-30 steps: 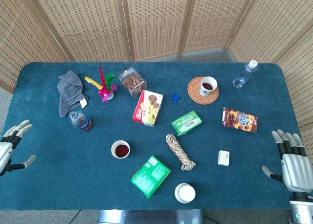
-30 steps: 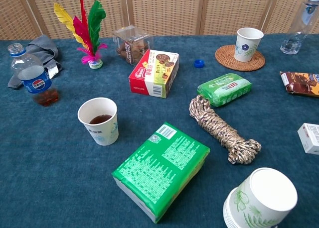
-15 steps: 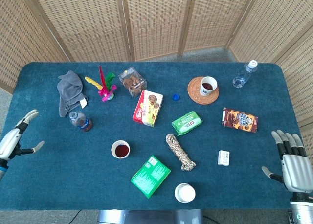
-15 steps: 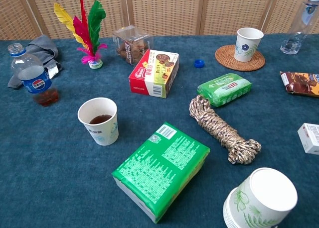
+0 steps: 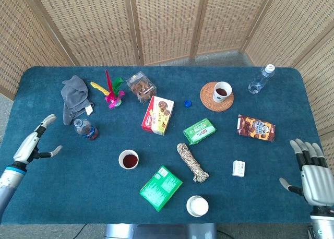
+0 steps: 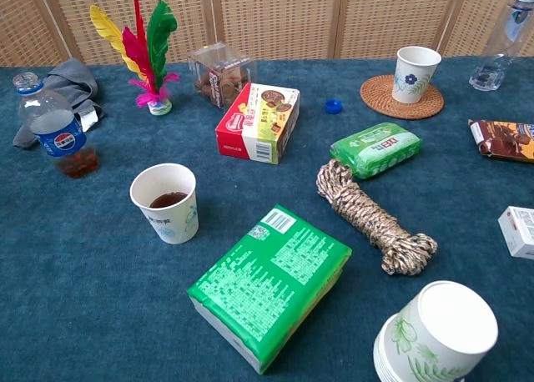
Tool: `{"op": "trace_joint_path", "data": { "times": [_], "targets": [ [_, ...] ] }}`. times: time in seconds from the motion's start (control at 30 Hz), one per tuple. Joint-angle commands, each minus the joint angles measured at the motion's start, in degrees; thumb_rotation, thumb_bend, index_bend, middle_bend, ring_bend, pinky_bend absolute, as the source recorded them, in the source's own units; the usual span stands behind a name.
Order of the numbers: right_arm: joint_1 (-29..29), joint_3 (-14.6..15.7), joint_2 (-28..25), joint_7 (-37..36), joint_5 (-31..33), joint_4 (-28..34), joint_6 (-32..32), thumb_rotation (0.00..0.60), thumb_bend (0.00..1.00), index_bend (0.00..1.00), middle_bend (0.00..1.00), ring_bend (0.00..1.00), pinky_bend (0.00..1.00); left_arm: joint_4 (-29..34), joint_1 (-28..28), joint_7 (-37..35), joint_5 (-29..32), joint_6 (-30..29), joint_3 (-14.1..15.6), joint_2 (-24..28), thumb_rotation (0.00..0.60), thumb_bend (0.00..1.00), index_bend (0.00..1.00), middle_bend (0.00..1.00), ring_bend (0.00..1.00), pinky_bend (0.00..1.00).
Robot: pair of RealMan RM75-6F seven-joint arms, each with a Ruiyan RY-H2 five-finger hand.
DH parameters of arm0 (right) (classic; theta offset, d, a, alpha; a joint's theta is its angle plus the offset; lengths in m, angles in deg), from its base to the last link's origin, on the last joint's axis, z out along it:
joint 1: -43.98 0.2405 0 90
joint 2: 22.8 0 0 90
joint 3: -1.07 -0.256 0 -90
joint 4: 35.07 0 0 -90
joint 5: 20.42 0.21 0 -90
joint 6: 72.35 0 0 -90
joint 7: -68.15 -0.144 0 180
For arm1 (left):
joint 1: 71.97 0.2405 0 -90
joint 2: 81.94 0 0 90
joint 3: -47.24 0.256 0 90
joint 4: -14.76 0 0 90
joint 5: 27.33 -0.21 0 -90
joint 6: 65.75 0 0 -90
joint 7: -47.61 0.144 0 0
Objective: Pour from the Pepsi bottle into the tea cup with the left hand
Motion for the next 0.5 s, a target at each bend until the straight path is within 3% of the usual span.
{"op": "trace_joint_path", "data": {
  "times": [0.03,0.5],
  "targets": [
    [0.01,-0.02,-0.08,-0.14,0.06,0.04,-0.04,0.600,0.08,0.00,0.00,0.00,0.00,-0.97,-0.55,-0.13,0.54,0.58,-0.36,-1.15,0.600,0.37,0.00,0.00,0.00,0.00],
    [0.07,0.09,-0.19,-0.37,0.03,-0.04,-0.29,0.600,0.08,0.00,0.00,0.00,0.00,-6.34,-2.96,-1.12,2.25,2.85,-1.82,-6.66,0.600,0.37,0.00,0.00,0.00,0.00]
  ]
}}
